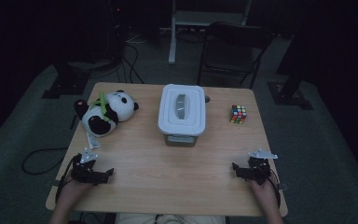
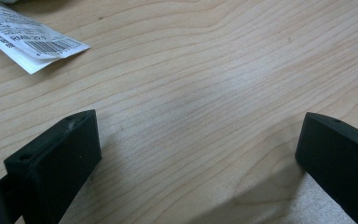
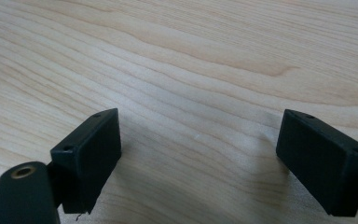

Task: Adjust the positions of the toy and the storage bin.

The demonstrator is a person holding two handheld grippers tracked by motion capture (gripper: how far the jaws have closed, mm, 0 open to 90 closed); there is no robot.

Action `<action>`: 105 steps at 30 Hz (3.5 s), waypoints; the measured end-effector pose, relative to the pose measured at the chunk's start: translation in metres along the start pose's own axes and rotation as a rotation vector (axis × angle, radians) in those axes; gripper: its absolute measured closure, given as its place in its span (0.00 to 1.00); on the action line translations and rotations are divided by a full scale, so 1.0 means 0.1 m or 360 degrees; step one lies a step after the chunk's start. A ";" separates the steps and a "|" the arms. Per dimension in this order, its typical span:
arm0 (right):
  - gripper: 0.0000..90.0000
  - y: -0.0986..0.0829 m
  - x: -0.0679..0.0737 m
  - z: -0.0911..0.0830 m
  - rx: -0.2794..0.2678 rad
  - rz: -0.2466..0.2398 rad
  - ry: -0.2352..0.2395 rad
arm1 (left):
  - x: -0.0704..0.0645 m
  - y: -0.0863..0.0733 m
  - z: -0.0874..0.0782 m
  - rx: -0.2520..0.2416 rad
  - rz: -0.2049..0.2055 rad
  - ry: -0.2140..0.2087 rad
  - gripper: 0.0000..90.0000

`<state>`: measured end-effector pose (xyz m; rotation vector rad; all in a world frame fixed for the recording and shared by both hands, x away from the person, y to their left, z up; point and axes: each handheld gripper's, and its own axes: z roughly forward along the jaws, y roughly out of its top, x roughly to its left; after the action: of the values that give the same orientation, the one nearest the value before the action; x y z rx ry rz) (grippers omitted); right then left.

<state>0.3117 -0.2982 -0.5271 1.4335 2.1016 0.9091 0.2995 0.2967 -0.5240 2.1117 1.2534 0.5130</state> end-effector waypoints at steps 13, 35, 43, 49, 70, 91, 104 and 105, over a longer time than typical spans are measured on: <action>0.14 0.10 0.04 0.02 0.0007 -0.0038 0.0008 | -0.08 0.20 0.12 0.0031 -0.0006 -0.0042 0.01; 0.15 0.69 0.16 0.39 -0.0134 -0.0059 0.0093 | -0.31 0.86 0.54 -0.0070 0.0051 -0.0095 0.01; 0.15 0.89 0.19 0.55 -0.0179 -0.0044 0.0118 | -0.35 1.17 0.71 -0.0102 0.0068 -0.0100 0.01; 0.15 1.01 0.20 0.65 -0.0190 -0.0031 0.0125 | -0.46 1.39 0.86 -0.0120 0.0112 -0.0133 0.01; 0.15 1.42 0.19 1.14 -0.0219 0.0067 0.0077 | -0.46 2.00 1.39 -0.0105 0.0066 -0.0041 0.01; 0.17 1.67 0.28 1.29 -0.0279 0.0079 0.0112 | -0.37 2.31 1.57 -0.0107 0.0053 -0.0083 0.01; 0.24 1.58 0.27 1.22 -0.0317 0.0061 0.0181 | -0.51 2.29 1.51 -0.0082 0.0133 -0.0058 0.02; 0.24 1.57 0.28 1.20 -0.0325 0.0046 0.0161 | -0.52 2.29 1.50 -0.0081 0.0141 -0.0058 0.02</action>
<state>0.4833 -0.2004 -0.4956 1.3409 1.9962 1.1934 0.5118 0.1229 -0.4782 2.1318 1.1192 0.5368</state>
